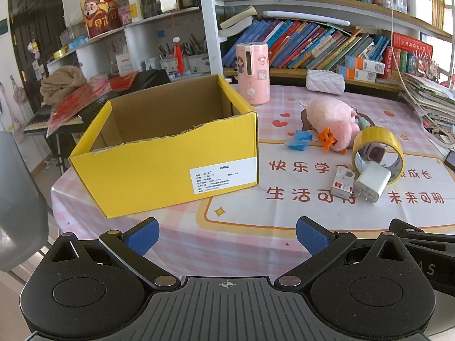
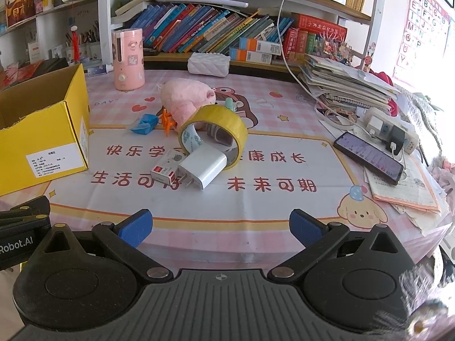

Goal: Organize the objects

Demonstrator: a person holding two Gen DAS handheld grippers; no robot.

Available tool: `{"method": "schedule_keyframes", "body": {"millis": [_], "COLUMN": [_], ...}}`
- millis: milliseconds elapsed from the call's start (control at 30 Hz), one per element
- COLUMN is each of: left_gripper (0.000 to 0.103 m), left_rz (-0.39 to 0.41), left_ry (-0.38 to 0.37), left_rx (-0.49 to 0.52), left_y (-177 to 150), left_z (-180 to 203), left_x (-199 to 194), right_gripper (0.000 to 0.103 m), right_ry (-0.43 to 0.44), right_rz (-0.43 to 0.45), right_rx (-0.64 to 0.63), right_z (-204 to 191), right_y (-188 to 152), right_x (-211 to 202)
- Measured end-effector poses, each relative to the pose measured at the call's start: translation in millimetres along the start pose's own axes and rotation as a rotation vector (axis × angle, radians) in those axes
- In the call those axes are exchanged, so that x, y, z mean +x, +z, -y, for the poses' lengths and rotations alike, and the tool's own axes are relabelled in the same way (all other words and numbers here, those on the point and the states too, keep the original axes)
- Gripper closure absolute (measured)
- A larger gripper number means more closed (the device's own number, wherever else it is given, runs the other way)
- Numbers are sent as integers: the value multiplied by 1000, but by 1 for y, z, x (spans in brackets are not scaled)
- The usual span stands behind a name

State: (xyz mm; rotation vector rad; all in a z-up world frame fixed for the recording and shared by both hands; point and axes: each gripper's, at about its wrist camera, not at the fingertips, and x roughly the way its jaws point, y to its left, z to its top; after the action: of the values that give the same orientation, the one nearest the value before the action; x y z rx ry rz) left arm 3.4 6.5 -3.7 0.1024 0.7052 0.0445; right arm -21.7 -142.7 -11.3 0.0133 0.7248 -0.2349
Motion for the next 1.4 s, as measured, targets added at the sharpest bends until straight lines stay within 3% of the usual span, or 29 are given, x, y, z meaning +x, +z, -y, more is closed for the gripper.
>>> {"method": "schedule_keyframes", "body": {"millis": [1400], "left_gripper": [0], "left_rz": [-15], "left_ry": [-6], "left_rx": [-6], "left_y": [-1], "left_z": [-5], "left_x": [3], "right_gripper": [0], "right_ry": [0], "right_rz": [0], "right_rx": [-5], "right_z": [-7], "right_y": [0], "right_x": [1]}}
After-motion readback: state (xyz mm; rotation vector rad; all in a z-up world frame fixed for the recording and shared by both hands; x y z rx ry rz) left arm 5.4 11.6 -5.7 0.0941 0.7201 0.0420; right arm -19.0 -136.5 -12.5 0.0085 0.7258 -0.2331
